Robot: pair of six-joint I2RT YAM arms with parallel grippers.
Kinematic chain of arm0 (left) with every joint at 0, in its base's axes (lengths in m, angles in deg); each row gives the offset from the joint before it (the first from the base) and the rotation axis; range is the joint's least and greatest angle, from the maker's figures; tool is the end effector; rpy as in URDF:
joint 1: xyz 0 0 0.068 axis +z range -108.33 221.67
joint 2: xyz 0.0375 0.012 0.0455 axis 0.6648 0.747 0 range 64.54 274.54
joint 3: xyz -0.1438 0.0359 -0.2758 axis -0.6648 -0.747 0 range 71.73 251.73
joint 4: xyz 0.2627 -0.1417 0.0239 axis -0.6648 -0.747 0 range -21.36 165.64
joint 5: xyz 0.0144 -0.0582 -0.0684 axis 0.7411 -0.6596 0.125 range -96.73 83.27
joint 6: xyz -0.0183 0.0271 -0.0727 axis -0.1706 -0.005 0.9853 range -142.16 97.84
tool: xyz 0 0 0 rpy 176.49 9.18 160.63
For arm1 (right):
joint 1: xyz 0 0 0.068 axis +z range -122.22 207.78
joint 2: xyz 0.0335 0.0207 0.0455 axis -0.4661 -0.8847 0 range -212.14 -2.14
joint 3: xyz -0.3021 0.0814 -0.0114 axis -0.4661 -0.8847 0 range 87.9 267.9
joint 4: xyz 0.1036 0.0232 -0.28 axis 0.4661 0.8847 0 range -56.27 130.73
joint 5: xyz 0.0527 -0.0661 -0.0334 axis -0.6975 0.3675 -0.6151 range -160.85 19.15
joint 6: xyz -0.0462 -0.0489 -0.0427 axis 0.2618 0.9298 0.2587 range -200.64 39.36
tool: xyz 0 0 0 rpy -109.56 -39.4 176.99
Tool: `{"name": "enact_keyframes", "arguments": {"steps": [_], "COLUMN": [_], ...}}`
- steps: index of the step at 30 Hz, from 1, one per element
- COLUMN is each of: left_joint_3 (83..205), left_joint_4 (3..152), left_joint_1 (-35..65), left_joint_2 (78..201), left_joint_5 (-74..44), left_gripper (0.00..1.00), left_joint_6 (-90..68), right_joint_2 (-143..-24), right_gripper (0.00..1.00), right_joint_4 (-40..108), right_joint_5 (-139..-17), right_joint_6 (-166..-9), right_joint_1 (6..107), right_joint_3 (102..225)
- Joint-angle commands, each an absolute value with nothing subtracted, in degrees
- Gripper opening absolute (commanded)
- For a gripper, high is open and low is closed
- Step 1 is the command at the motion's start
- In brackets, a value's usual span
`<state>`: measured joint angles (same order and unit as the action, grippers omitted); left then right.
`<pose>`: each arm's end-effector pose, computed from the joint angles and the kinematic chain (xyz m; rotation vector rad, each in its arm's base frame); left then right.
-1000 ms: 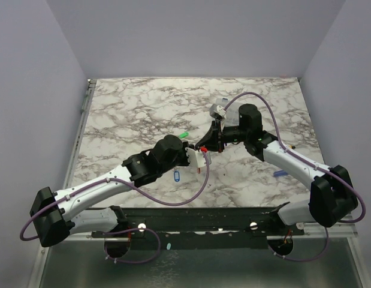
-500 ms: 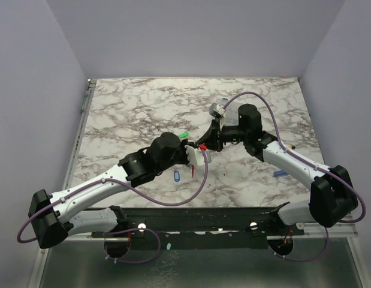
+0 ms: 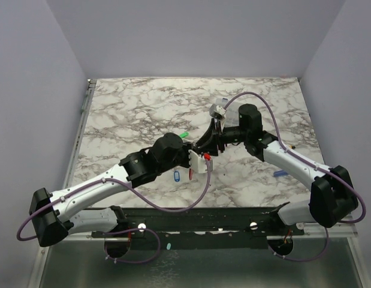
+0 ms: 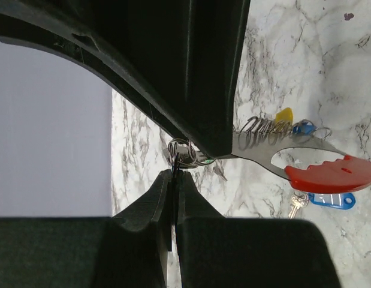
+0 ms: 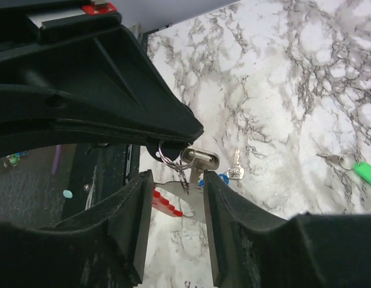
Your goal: Remove the keys from the keyring
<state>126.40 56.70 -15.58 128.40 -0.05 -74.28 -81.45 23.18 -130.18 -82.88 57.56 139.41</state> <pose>0.1701 -0.2496 0.3344 1.6372 1.2480 0.0648 0.2724 0.2239 0.3013 -1.1501 1.5530 1.3377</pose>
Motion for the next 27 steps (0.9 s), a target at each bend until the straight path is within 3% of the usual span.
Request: {"name": "enact_keyframes", "arguments": {"steps": [1,8,16,27], "left_joint_3": [127.0,121.3,117.1,111.8], "left_joint_4": [58.2,61.5,65.1,71.6], "left_joint_1": [-15.8,-15.8,-15.8,-15.7], "left_joint_2": [125.3,118.3,113.9,109.4], "left_joint_5": [-2.5,-6.7,-11.7,-17.2], "left_gripper": [0.00,0.00,0.00,0.00], "left_joint_6": [-79.3,-87.7,-96.5,-102.4], "right_joint_2": [-79.5,-78.2,-78.2,-79.4], "right_gripper": [0.48,0.47,0.46,0.10], "right_joint_4": [29.9,45.1,49.5,33.7], "right_joint_5": [-135.7,-139.1,-142.0,-143.6], "right_joint_6": [-76.0,-61.7,-55.6,-63.9], "right_joint_1": [57.0,56.5,56.4,56.5], "right_joint_3": [142.6,147.3,149.0,141.8]}}
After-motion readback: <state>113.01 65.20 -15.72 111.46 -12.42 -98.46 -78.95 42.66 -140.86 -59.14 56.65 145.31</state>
